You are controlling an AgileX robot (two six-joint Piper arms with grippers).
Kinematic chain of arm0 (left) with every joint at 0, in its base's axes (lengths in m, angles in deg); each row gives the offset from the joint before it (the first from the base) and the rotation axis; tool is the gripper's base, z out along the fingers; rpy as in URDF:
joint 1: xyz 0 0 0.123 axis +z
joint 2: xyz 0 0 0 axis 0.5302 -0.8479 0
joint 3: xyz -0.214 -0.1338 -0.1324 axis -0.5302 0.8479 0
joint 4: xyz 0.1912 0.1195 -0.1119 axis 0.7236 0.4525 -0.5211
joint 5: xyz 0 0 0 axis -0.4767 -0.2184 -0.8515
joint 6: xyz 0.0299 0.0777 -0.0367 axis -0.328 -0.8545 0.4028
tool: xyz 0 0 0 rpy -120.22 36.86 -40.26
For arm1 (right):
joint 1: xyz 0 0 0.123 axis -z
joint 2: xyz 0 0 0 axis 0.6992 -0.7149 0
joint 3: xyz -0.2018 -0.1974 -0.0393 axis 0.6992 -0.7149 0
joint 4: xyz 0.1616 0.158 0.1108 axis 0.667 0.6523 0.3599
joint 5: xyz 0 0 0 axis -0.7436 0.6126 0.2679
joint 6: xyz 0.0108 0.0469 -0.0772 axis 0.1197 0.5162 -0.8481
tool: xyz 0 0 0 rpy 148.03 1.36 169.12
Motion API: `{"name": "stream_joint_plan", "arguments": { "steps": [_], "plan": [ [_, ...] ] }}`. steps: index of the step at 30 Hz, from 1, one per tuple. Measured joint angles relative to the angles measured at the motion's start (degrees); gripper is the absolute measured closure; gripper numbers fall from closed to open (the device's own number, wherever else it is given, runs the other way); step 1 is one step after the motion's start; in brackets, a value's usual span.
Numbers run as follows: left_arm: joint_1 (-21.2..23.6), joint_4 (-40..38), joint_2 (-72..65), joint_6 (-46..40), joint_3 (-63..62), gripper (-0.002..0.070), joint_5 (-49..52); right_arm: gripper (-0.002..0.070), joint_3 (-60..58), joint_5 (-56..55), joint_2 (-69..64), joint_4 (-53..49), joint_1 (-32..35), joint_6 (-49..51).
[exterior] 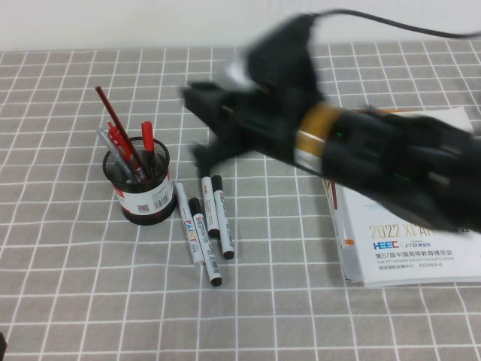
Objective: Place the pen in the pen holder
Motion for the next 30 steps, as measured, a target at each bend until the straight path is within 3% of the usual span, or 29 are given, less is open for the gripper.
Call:
{"name": "stream_joint_plan", "arguments": {
  "steps": [12,26,30],
  "plan": [
    [0.0,0.0,0.0,0.0,0.0,0.0680,0.0,0.0688,-20.2,7.7,27.8,-4.1,0.0,0.0],
    [0.0,0.0,0.0,0.0,0.0,0.0680,0.0,0.0688,-33.7,31.9,49.1,-4.2,0.0,0.0],
    [0.0,0.0,0.0,0.0,0.0,0.0680,0.0,0.0688,-38.4,36.4,57.3,-4.1,4.5,0.0]
  ]
}}
